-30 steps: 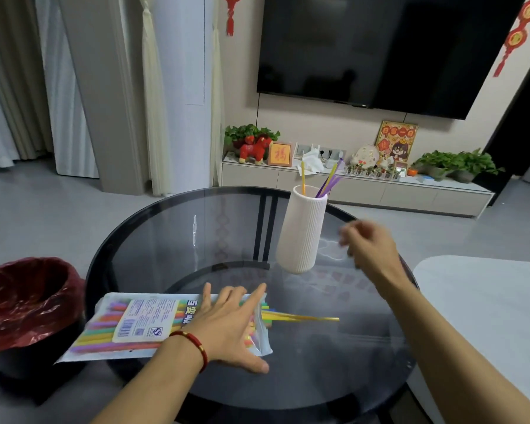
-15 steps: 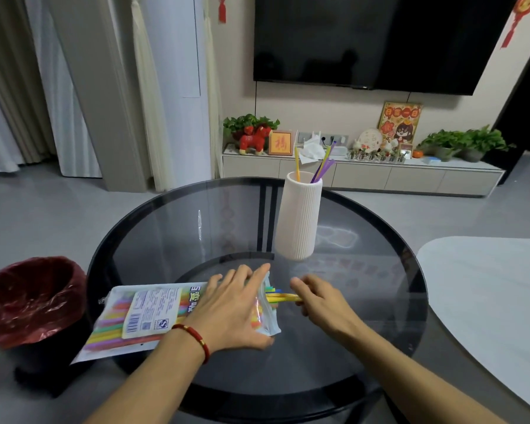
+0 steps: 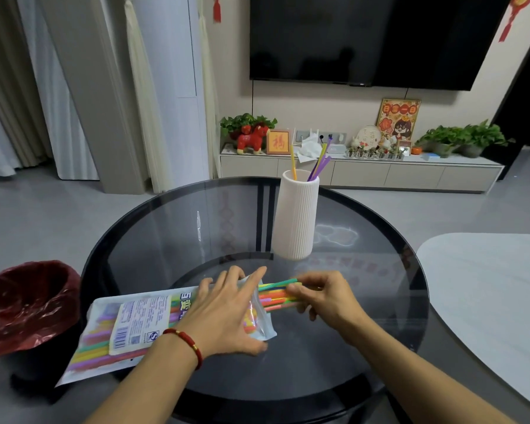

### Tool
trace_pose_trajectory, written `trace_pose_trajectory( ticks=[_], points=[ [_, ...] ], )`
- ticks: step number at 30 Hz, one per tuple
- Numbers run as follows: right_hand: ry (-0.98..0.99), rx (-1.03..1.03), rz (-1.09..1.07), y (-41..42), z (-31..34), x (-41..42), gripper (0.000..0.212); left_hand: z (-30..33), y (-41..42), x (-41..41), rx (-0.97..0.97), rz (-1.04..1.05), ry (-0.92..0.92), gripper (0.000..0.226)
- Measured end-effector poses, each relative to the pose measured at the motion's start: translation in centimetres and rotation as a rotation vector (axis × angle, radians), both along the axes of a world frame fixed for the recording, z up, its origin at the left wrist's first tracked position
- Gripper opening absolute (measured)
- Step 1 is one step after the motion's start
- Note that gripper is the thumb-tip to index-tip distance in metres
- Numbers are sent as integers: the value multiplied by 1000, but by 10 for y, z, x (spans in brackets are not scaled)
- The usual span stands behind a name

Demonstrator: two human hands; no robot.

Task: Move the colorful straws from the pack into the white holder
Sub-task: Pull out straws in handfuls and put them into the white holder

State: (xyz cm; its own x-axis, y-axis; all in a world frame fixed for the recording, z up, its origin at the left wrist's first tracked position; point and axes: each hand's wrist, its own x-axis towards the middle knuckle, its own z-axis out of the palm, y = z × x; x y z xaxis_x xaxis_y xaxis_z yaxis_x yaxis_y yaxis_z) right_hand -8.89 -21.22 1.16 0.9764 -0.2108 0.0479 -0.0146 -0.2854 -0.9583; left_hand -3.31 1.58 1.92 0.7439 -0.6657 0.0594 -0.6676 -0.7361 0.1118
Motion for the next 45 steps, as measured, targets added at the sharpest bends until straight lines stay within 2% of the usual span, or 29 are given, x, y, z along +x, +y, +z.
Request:
trace_pose_trajectory(
  ticks=[4,6,8,10,12,15,19,26,29,32,35,38,40,42,45],
  points=[
    [-8,48,11,-5,-2,-3,10,1,-7,-6,12,17,90,124],
    [-6,68,55,-1,-2,-3,11,4,-16,-9,-65,66,119,107],
    [-4,110,95,2,0,-3,13,5,-22,-10,-99,83,70,79],
    [2,120,94,-1,3,-2,12,4,-24,-10,-69,84,5,53],
    [4,124,58,-11,5,-1,11,3,-22,-9,-35,93,17,40],
    [39,227,43,-30,9,-5,13,4,-18,-8,8,101,57,38],
    [105,444,75,-42,8,-9,36,4,-19,-10,20,109,89,32],
    [45,839,-57,-16,3,-3,41,5,-26,-12,23,119,24,18],
    [47,707,4,11,-3,-1,36,5,-31,-14,-14,89,0,16],
    [-9,533,-121,10,7,6,29,5,-29,-12,-24,116,-17,19],
    [-68,571,-282,-12,22,9,31,1,-21,-6,25,150,5,25],
    [-50,611,-195,-10,18,2,33,-6,-21,-7,41,109,-13,26],
    [-1,498,-111,3,13,1,31,-8,-25,-9,26,68,-33,26],
    [-16,366,-144,4,22,1,31,-10,-28,-10,8,51,-21,26],
    [-181,165,-268,-16,57,-6,29,-13,-27,-8,1,74,5,35]
  ],
)
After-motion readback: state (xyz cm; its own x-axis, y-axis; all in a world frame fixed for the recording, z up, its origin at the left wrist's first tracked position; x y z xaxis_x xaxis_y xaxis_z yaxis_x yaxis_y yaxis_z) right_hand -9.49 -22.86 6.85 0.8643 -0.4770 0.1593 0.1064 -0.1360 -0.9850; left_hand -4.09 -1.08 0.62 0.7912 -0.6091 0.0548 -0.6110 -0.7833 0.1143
